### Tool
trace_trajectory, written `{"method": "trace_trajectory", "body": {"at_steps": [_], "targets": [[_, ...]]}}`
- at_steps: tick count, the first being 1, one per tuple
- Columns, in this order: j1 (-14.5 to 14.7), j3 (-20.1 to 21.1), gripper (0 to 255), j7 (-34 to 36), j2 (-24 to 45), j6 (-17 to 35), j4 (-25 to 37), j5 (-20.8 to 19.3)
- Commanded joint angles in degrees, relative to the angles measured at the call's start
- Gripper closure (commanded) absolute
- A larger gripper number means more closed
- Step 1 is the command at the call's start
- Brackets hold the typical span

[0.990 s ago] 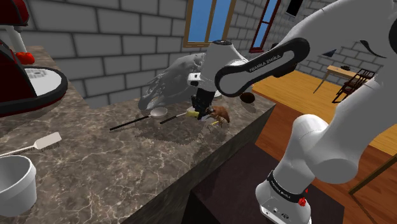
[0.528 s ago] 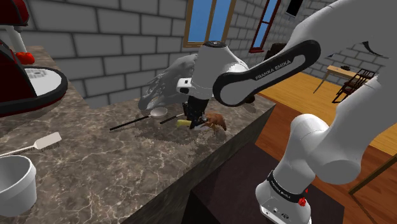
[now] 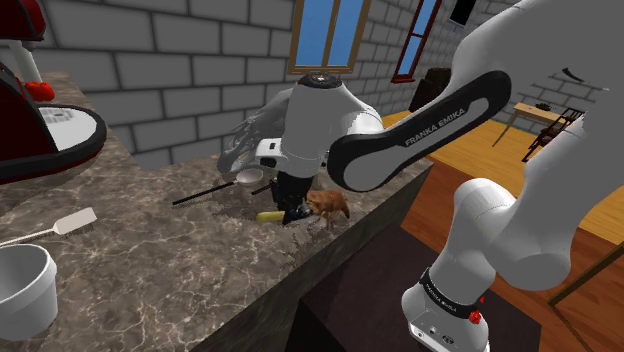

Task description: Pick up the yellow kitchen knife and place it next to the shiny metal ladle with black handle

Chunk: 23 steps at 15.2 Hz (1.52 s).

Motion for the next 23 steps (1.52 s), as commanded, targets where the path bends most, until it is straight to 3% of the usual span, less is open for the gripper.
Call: {"method": "trace_trajectory", "body": {"at_steps": [1, 17, 23], "targets": [[-0.01, 0.09, 255, 0.53, 1.15, 1.86, -0.76, -0.18], [-0.79, -0.11, 255, 3.29, 13.29, 16.71, -3.53, -2.75], [-0.81, -0.12, 255, 3.39, 13.64, 17.08, -3.55, -2.85]]}}
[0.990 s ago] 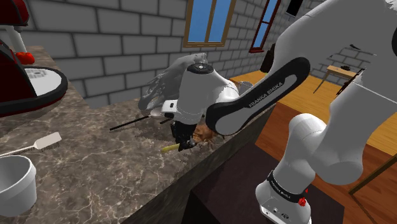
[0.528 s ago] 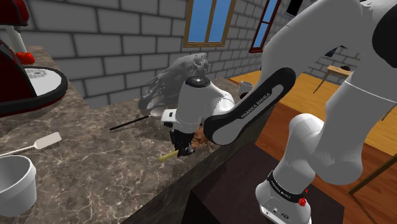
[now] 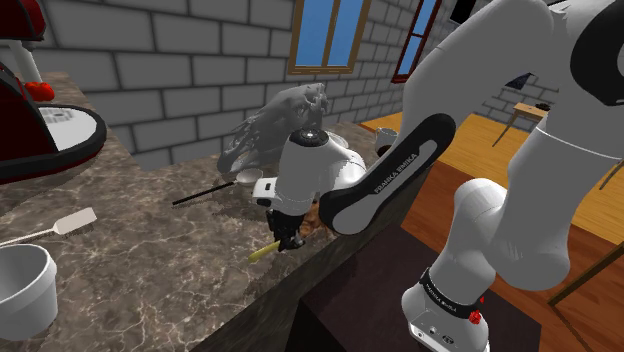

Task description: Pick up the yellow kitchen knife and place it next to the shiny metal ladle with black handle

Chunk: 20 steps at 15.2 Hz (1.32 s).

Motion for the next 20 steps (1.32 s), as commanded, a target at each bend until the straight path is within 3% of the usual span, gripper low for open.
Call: {"method": "trace_trajectory", "body": {"at_steps": [1, 2, 3, 8, 12, 20], "targets": [[-0.01, -0.01, 255, 0.01, 0.01, 0.01, -0.01, -0.01], [-0.01, -0.01, 255, 0.01, 0.01, 0.01, -0.01, -0.01], [-0.02, -0.01, 0, 0.0, 0.02, 0.02, -0.01, -0.01], [-0.01, -0.01, 0, 0.01, 0.0, 0.01, -0.02, -0.02], [0.7, 0.52, 0, -1.17, -8.22, -8.76, 0.49, 1.72], [0.71, 0.51, 0, -1.16, -8.22, -8.76, 0.49, 1.72]]}}
